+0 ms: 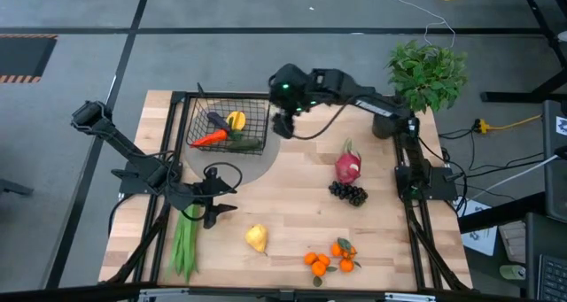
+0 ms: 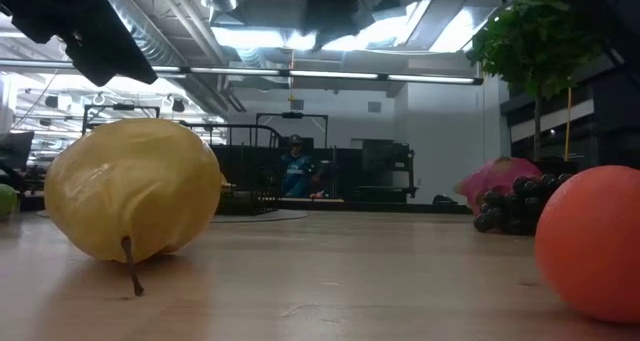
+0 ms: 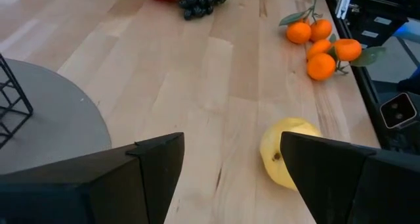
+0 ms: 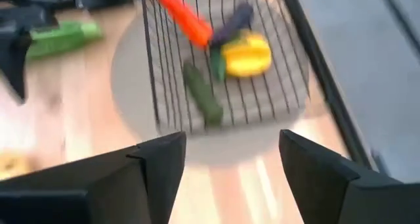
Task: Build produce basket
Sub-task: Put the purple grapes into the black wire basket
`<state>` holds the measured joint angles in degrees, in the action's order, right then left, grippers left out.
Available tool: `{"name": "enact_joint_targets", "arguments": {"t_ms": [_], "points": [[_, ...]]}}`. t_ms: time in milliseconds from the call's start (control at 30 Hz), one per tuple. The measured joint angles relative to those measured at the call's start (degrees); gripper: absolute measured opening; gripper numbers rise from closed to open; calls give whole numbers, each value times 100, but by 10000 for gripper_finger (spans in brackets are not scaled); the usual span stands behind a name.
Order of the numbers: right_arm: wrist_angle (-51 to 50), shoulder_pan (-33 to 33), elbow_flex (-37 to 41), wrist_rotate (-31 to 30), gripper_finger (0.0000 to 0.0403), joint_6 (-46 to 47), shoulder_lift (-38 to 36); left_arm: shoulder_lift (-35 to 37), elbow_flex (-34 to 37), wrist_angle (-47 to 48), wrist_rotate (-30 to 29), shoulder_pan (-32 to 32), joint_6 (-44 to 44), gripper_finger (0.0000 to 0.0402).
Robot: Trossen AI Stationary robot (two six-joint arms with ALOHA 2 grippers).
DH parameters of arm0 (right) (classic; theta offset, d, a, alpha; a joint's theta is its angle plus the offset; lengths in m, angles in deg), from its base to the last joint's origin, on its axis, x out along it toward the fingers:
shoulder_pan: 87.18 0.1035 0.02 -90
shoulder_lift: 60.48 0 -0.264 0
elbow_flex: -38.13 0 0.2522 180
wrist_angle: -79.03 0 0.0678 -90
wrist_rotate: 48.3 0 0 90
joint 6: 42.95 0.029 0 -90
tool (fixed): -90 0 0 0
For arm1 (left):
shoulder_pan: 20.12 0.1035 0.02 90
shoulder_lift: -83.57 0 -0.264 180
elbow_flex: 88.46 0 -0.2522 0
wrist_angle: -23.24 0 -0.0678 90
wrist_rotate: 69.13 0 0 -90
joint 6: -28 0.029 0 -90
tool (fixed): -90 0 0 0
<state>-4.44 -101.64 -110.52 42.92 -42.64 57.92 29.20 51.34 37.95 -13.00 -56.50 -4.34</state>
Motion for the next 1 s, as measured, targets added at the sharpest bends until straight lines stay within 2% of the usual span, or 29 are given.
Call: {"name": "enact_joint_targets", "arguments": {"t_ms": [167,367,433,533,600,667,833,900,1000], "points": [[-2167,346,20,20,224,270,-411,2,0,-4,-7,-2,0,243],[-1991,1162,832,790,223,481,-1523,0,0,-5,-82,-2,-2,243],[-2020,1509,1294,539,223,550,-1976,2,0,-11,-105,-2,-9,243],[-1989,1946,2072,-305,223,1140,-2757,2,0,-11,-111,-1,-7,243],[-2047,2219,2742,-1000,223,1850,-3370,2,0,-9,-113,7,-8,243],[-2010,2478,3546,-1386,223,2711,-3908,2,0,-11,-118,9,-9,243],[-1490,3077,5914,-1469,223,4637,-5064,1,0,-15,-149,9,-15,243],[-772,3310,6887,-1446,223,5173,-5361,2,0,-31,-155,9,-15,243],[666,3545,8140,-1159,223,5397,-5530,2,0,-57,-155,9,-20,243]]}}
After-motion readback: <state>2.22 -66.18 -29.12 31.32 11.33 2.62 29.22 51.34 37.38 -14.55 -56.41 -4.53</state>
